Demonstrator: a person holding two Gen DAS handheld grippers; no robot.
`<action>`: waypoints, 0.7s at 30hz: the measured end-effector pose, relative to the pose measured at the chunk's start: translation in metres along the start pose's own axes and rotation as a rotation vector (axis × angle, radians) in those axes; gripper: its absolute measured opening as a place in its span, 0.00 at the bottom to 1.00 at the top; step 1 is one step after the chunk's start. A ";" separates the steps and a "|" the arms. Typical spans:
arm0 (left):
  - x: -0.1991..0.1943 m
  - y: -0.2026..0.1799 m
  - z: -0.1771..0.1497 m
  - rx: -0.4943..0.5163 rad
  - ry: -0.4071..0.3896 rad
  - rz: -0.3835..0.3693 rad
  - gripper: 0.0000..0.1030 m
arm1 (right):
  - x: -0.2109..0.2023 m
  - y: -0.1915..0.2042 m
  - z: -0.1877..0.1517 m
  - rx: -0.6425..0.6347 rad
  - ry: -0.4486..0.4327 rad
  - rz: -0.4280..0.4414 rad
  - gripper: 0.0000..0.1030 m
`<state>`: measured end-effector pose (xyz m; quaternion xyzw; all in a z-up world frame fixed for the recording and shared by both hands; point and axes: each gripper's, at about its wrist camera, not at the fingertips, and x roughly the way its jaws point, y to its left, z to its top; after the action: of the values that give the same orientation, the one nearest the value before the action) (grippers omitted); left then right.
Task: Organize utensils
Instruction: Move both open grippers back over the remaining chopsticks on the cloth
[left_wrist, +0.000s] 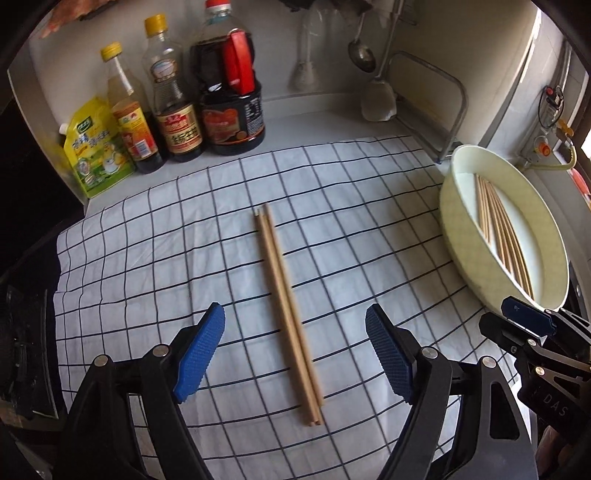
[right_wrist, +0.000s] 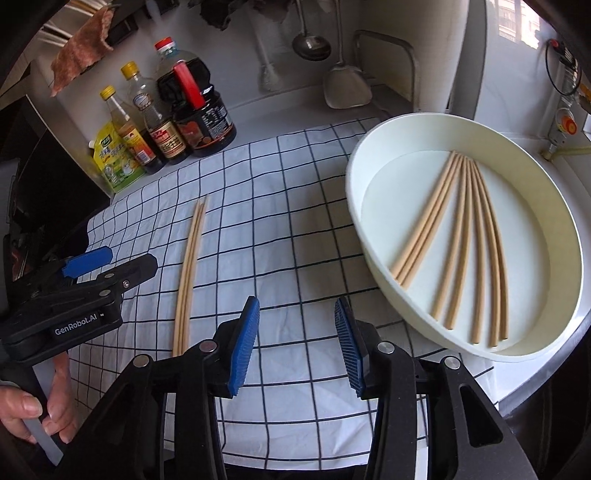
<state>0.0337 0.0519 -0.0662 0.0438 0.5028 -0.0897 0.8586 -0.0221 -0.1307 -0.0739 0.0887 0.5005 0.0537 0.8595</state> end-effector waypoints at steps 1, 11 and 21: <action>0.002 0.008 -0.003 -0.012 0.006 0.007 0.75 | 0.004 0.006 -0.001 -0.007 0.006 0.002 0.43; 0.026 0.071 -0.031 -0.108 0.067 0.049 0.76 | 0.055 0.049 -0.010 -0.061 0.074 0.011 0.43; 0.043 0.100 -0.038 -0.137 0.093 0.049 0.76 | 0.091 0.077 -0.013 -0.083 0.101 0.011 0.43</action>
<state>0.0412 0.1518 -0.1240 0.0013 0.5458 -0.0318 0.8373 0.0112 -0.0376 -0.1416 0.0528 0.5402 0.0837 0.8357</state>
